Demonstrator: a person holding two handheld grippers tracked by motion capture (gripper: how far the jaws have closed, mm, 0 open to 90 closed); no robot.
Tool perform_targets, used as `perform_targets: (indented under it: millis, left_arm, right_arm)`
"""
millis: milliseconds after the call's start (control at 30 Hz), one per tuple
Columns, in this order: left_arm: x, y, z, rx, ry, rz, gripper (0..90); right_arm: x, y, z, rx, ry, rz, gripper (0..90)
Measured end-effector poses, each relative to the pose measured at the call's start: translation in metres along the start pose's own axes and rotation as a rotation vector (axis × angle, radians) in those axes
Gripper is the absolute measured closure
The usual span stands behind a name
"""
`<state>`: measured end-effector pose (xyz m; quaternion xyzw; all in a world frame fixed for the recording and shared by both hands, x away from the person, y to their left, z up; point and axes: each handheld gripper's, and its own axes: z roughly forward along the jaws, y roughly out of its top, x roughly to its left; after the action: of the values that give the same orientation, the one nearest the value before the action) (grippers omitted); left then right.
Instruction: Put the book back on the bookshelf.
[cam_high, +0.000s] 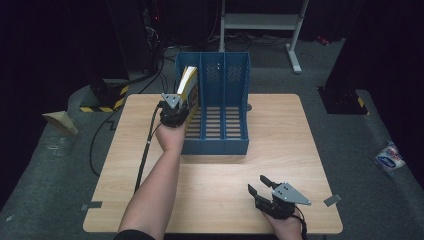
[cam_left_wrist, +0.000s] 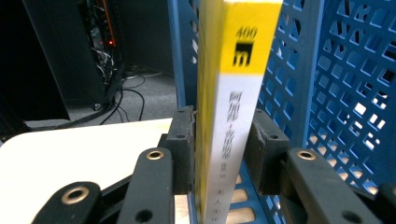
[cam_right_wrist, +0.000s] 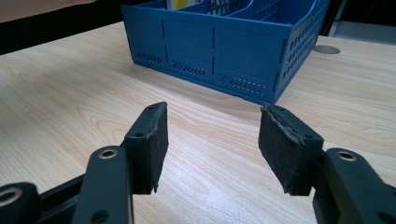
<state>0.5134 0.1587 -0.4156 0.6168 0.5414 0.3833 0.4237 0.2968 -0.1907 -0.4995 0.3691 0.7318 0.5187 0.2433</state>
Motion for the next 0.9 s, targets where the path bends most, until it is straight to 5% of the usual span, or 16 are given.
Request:
perform_targets:
  millis: [200, 567, 767, 900]
  left_arm:
    - [-0.001, -0.002, -0.003, 0.004, -0.004, 0.021, 75.9]
    - [-0.007, -0.005, -0.005, -0.012, 0.088, -0.069, 76.3]
    - [-0.015, -0.005, -0.003, -0.021, 0.141, -0.093, 76.3]
    - [-0.014, -0.003, -0.002, -0.015, 0.140, -0.092, 76.3]
  right_arm:
    - [0.001, 0.000, 0.000, 0.001, 0.001, -0.001, 42.3]
    - [0.000, -0.001, 0.001, 0.004, 0.003, 0.005, 42.4]
    - [0.000, 0.000, 0.000, 0.001, 0.002, 0.003, 42.5]
    - [0.000, 0.000, 0.000, -0.002, 0.002, 0.006, 42.5]
